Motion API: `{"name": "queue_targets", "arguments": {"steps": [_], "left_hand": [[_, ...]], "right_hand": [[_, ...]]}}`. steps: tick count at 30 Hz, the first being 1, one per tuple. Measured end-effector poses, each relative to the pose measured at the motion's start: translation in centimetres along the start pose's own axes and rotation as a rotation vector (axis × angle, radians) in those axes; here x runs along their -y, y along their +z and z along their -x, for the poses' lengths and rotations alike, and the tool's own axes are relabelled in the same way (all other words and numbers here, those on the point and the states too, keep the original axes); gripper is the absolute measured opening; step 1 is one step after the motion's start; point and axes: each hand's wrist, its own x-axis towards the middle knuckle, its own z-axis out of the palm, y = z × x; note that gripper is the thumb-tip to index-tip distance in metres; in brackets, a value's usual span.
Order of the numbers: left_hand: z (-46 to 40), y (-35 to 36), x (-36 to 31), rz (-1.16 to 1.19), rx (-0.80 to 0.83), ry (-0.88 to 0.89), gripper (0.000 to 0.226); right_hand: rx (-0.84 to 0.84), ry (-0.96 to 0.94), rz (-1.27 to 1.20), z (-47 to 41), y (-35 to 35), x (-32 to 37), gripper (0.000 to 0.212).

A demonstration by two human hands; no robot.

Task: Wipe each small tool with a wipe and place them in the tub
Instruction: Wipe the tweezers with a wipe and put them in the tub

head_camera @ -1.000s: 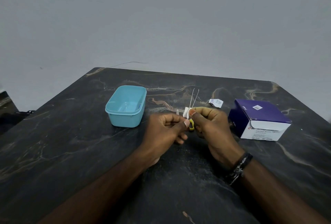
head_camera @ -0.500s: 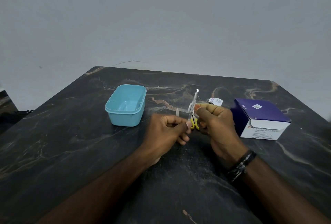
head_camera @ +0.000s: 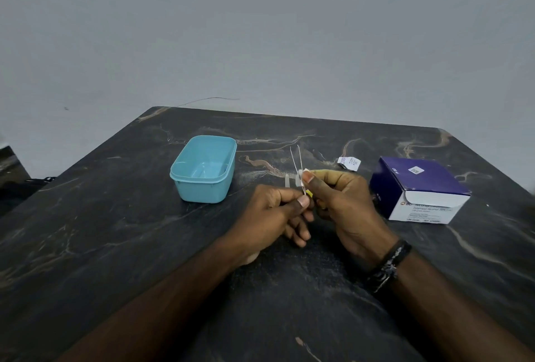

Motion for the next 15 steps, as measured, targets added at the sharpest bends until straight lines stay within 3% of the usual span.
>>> {"name": "queue_targets", "arguments": {"steps": [10, 15], "left_hand": [[0.25, 0.1, 0.19, -0.296, -0.079, 0.109, 0.026], [0.2, -0.56, -0.01, -0.729, -0.179, 0.395, 0.035]], "right_hand": [[-0.01, -0.023, 0.064, -0.5, -0.57, -0.16, 0.025], [-0.004, -0.034, 0.16, -0.43, -0.31, -0.72, 0.022]]}}
